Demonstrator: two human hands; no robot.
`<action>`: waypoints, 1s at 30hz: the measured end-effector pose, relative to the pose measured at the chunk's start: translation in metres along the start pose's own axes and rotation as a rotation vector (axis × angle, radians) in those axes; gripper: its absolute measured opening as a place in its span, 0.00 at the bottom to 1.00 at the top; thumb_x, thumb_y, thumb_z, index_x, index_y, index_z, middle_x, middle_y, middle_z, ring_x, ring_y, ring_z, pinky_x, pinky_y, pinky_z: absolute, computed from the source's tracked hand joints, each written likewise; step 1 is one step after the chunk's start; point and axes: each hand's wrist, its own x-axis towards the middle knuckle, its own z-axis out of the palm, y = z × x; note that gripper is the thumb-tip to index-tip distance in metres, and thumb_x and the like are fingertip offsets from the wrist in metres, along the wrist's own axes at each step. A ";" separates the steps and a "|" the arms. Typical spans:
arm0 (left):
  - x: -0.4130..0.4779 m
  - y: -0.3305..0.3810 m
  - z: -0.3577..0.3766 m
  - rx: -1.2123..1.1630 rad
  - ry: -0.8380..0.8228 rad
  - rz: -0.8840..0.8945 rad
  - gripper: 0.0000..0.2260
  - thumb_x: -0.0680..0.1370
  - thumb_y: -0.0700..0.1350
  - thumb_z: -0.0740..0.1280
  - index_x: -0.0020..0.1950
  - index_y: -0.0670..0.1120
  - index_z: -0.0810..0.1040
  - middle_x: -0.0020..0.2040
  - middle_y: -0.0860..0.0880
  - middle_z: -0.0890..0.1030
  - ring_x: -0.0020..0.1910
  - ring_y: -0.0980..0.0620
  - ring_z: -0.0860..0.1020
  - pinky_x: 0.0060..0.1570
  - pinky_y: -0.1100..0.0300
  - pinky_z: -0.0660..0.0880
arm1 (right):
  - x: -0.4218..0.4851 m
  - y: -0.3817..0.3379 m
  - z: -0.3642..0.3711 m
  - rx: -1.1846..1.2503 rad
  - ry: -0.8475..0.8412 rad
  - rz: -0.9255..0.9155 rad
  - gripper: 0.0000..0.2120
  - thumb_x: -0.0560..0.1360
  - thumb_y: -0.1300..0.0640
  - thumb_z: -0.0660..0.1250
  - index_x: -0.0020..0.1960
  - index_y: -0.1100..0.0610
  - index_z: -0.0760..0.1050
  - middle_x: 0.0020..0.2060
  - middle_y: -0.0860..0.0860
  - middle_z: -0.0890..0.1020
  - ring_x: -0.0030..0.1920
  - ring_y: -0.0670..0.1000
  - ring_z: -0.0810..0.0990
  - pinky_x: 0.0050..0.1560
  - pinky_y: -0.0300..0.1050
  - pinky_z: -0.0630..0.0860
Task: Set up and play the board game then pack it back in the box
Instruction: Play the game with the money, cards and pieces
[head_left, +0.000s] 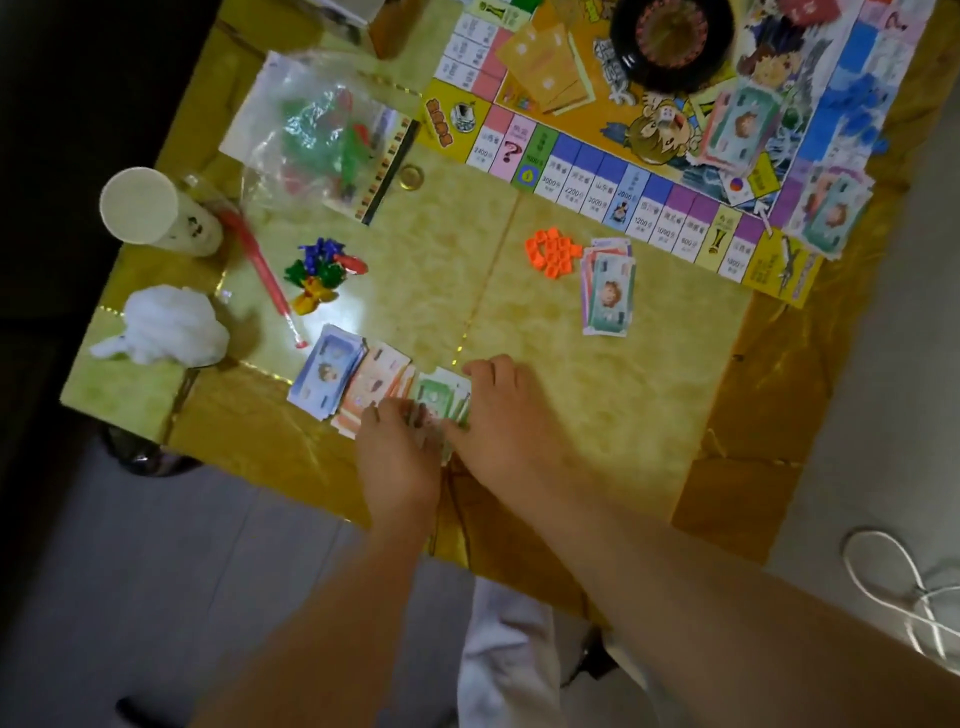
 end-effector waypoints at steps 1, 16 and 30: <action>-0.001 -0.001 0.002 -0.004 0.016 0.016 0.12 0.75 0.40 0.69 0.57 0.39 0.75 0.53 0.40 0.76 0.51 0.41 0.74 0.47 0.51 0.69 | 0.000 -0.004 0.009 -0.027 0.018 0.019 0.26 0.74 0.46 0.68 0.66 0.55 0.65 0.61 0.53 0.68 0.61 0.54 0.68 0.58 0.48 0.71; 0.002 -0.010 0.002 0.036 -0.012 0.039 0.17 0.73 0.41 0.72 0.59 0.40 0.72 0.56 0.42 0.74 0.56 0.44 0.71 0.53 0.53 0.70 | 0.007 -0.013 0.019 -0.042 -0.019 -0.003 0.25 0.72 0.60 0.72 0.66 0.56 0.65 0.60 0.53 0.69 0.57 0.54 0.73 0.48 0.47 0.72; 0.009 -0.007 0.000 0.074 -0.063 0.012 0.16 0.73 0.41 0.72 0.59 0.40 0.73 0.56 0.41 0.73 0.57 0.43 0.70 0.52 0.54 0.69 | 0.006 -0.016 0.006 0.182 -0.152 0.020 0.23 0.75 0.62 0.68 0.66 0.55 0.64 0.57 0.54 0.75 0.52 0.55 0.78 0.45 0.46 0.75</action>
